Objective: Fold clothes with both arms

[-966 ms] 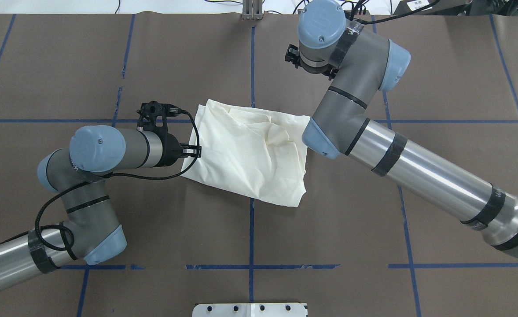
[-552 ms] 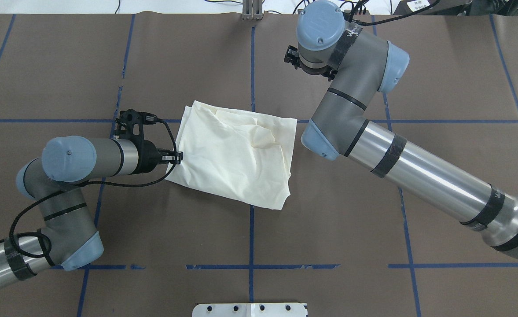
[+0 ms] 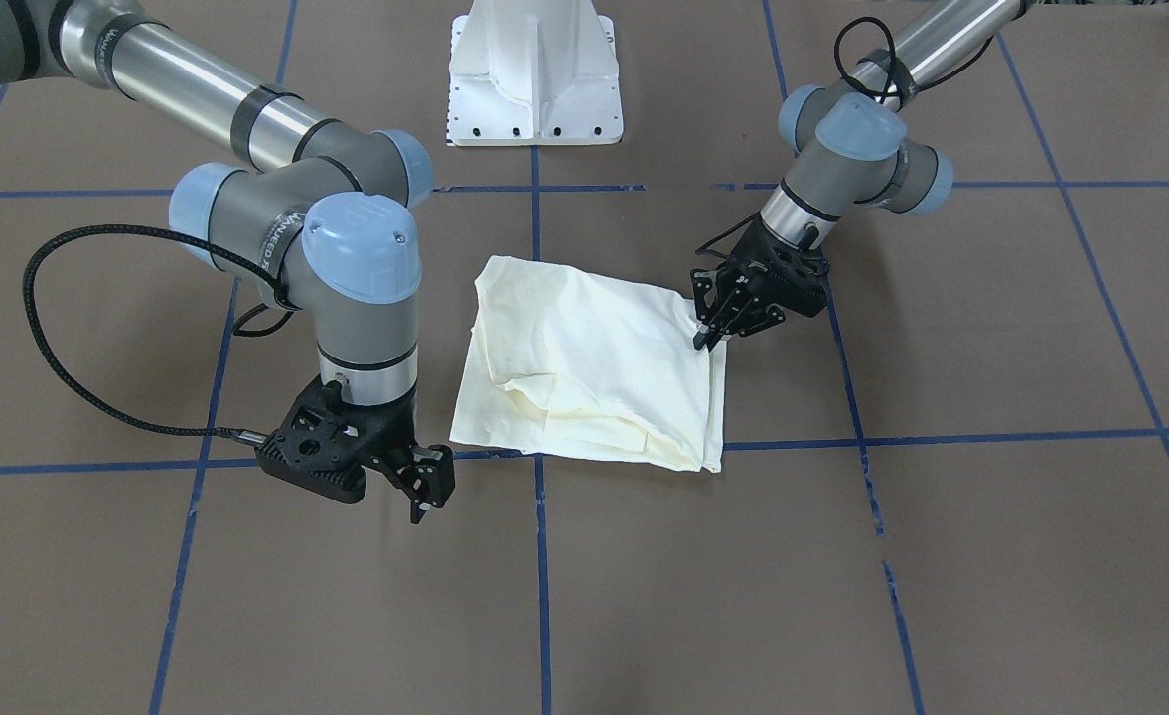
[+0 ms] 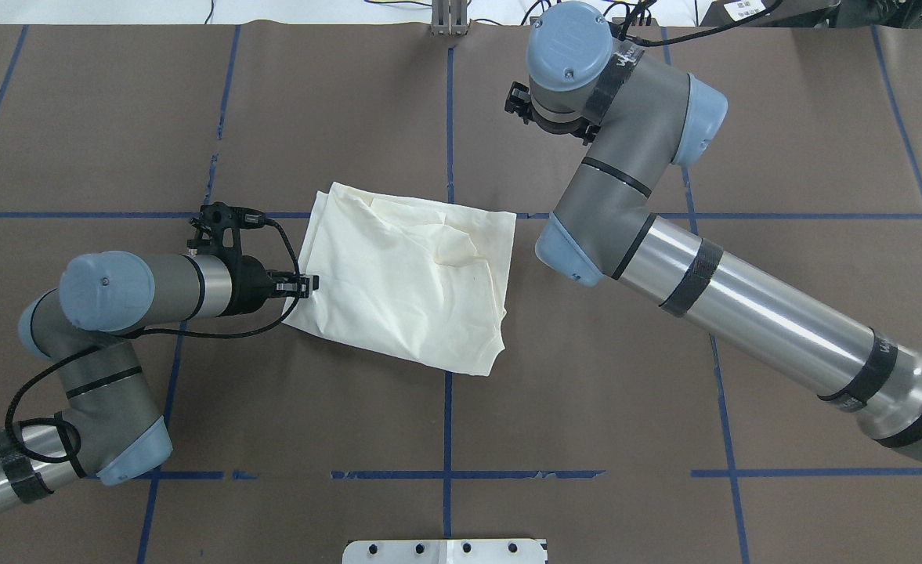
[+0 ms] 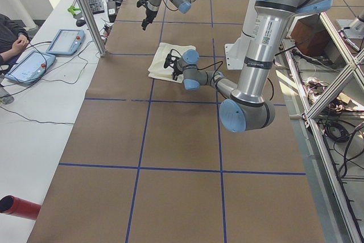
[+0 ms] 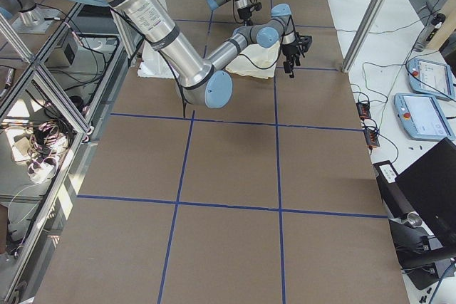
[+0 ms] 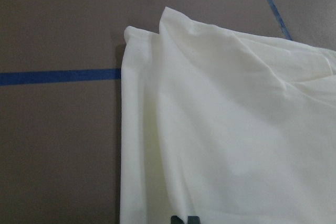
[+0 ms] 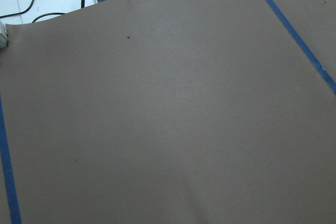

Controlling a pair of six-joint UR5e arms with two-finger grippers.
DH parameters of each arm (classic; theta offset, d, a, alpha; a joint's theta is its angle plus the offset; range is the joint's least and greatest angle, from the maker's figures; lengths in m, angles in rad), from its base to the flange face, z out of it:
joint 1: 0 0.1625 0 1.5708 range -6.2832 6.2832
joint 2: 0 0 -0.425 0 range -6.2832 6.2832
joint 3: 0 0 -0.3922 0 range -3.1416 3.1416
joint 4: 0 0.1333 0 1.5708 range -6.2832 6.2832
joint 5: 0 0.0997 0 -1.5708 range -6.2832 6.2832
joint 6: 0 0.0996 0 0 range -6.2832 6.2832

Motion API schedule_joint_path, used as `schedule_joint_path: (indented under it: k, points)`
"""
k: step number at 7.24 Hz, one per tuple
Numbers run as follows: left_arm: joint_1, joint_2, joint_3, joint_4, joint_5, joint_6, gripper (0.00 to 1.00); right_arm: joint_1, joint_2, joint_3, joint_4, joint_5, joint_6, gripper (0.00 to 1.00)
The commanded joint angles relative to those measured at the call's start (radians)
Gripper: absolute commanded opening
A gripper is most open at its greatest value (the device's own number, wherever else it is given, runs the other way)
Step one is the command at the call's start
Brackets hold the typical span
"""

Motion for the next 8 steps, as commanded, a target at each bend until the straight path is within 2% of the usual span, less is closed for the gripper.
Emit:
schedule_joint_path:
  k: [1,2,5,8]
  points:
    - [-0.064,-0.004,-0.068,0.015,-0.112,-0.004,1.0,0.0,0.0,0.0,0.0,0.002,-0.003,1.0]
    - [-0.072,-0.005,-0.068,0.014,-0.152,-0.025,1.0,0.0,0.002,0.0,0.002,0.002,-0.003,1.0]
    - [-0.004,-0.06,-0.032,0.012,-0.146,-0.184,1.0,0.0,-0.007,-0.002,0.019,0.0,-0.008,1.0]
    - [0.024,-0.061,0.034,0.006,-0.13,-0.191,1.0,-0.002,-0.007,0.0,0.019,0.0,-0.002,1.0]
